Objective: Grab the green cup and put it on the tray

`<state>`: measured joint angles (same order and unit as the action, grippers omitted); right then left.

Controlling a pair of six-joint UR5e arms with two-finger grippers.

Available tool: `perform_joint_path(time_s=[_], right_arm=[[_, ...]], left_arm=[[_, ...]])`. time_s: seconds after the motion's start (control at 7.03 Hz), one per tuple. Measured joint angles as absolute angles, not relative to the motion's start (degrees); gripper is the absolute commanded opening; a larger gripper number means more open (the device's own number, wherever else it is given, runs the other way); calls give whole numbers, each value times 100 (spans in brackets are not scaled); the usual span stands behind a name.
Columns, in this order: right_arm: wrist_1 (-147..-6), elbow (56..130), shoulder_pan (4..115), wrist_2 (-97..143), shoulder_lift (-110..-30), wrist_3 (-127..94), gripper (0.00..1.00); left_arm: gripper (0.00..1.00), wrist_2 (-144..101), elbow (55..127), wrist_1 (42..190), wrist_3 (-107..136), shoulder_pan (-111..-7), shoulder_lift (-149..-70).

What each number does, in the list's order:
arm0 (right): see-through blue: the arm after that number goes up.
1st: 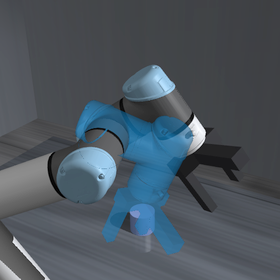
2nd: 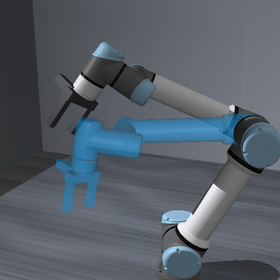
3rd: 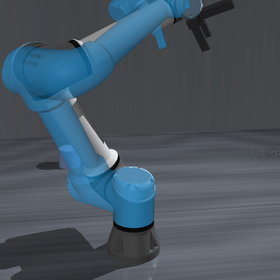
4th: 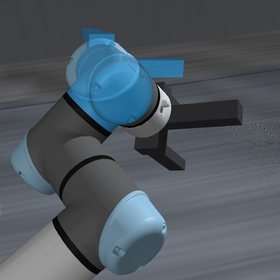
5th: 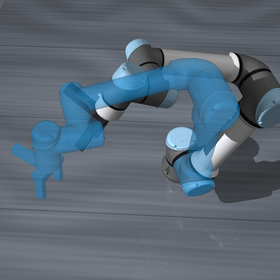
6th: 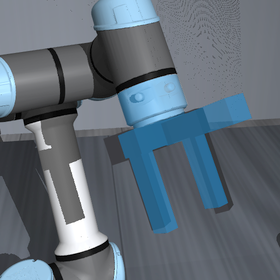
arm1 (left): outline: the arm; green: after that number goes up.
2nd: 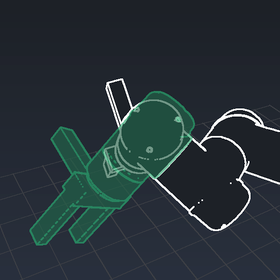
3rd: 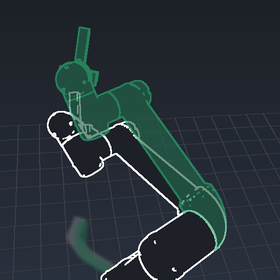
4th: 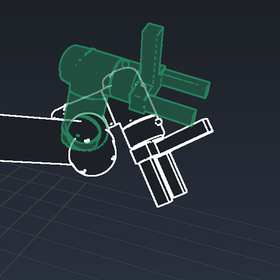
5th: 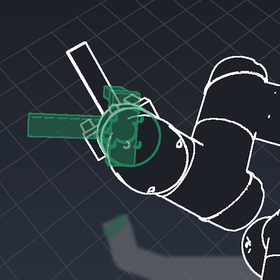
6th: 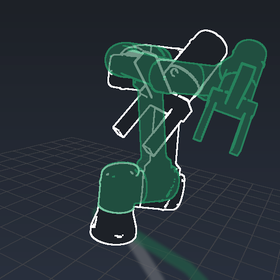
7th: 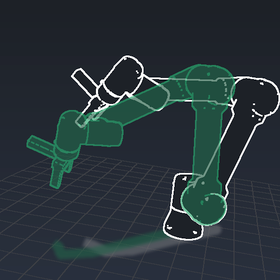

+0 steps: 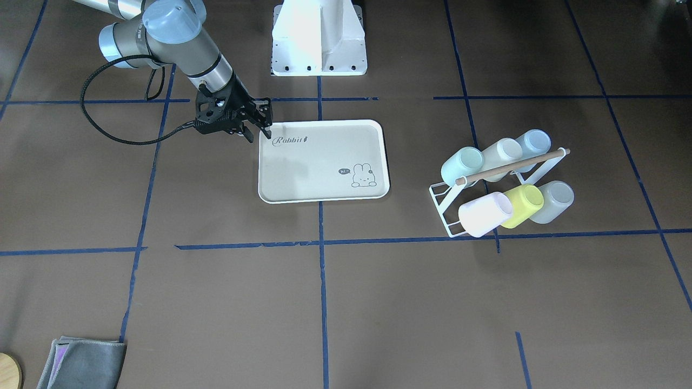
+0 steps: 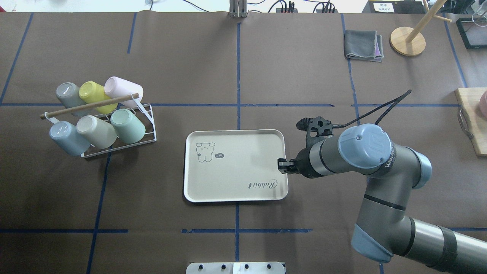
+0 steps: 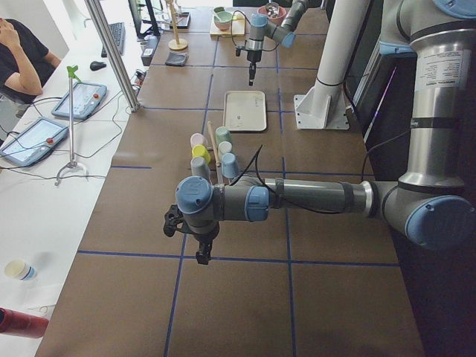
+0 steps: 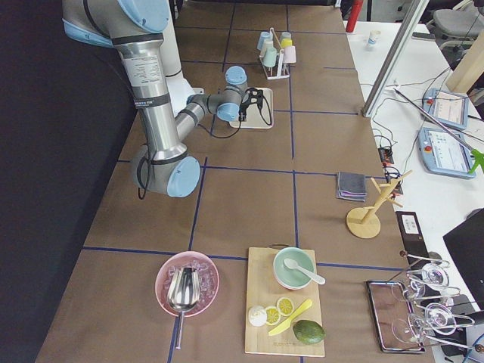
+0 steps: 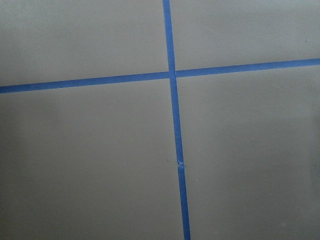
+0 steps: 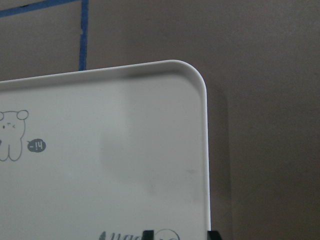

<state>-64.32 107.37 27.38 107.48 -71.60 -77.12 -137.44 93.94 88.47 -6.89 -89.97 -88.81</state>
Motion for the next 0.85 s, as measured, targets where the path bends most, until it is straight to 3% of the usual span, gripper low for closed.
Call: perform_joint_path(time_s=[0.85], right_arm=[[-8493, 11229, 4065, 11392, -7045, -6675, 100]], left_arm=[[100, -13642, 11270, 8922, -745, -8618, -9018]])
